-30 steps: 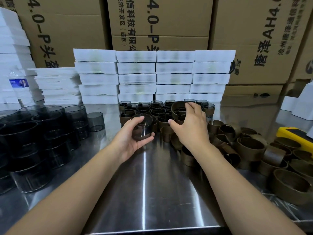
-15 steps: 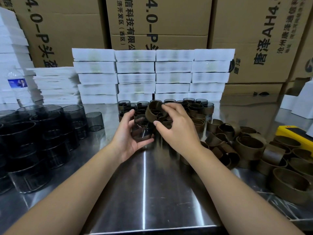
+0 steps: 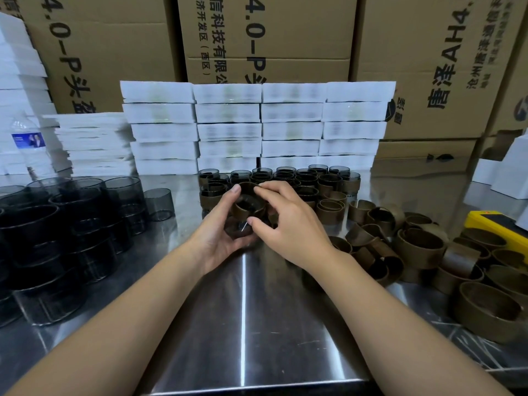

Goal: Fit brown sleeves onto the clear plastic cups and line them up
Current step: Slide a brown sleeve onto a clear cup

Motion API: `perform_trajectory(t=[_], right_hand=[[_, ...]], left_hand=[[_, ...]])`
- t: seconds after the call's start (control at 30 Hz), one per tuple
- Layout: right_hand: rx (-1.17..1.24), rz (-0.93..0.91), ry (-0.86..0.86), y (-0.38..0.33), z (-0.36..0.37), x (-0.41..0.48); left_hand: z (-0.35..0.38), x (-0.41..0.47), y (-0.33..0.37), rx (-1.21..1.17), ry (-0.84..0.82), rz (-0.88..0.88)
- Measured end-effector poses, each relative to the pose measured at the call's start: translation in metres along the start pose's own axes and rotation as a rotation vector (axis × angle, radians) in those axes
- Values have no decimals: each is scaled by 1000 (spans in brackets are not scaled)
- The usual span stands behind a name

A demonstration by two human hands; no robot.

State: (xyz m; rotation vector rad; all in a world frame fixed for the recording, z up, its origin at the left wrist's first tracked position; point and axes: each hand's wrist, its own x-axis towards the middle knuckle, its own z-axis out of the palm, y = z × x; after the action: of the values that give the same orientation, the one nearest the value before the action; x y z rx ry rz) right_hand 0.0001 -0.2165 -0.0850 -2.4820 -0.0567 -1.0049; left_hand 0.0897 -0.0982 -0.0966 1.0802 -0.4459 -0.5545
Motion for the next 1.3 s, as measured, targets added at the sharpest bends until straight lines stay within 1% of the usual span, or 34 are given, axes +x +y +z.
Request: perform_trajectory(t=[0.2, 0.27, 0.33, 0.4, 0.47, 0.6, 0.73, 0.9, 1.07, 1.3], right_hand=[[45, -4, 1, 0, 0, 1], [147, 73, 11, -2, 2, 1], [304, 205, 27, -5, 3, 3], [453, 336, 4, -6, 5, 6], [539, 425, -37, -6, 6, 9], [686, 506, -72, -6, 6, 10], [789, 521, -84, -4, 3, 11], [803, 535, -70, -3, 1, 13], [670, 543, -45, 0, 0, 14], [611, 539, 11, 4, 2, 15]], left_hand=[[-4, 4, -2, 14, -34, 36], [-5, 5, -2, 27, -37, 55], [-5, 6, -2, 5, -11, 64], [-6, 8, -2, -25, 15, 66], [-6, 8, -1, -41, 28, 73], [-6, 8, -2, -39, 18, 91], [-9, 11, -3, -34, 0, 102], [-12, 13, -5, 6, -7, 128], [-12, 10, -4, 57, -38, 164], [-9, 7, -2, 84, -34, 161]])
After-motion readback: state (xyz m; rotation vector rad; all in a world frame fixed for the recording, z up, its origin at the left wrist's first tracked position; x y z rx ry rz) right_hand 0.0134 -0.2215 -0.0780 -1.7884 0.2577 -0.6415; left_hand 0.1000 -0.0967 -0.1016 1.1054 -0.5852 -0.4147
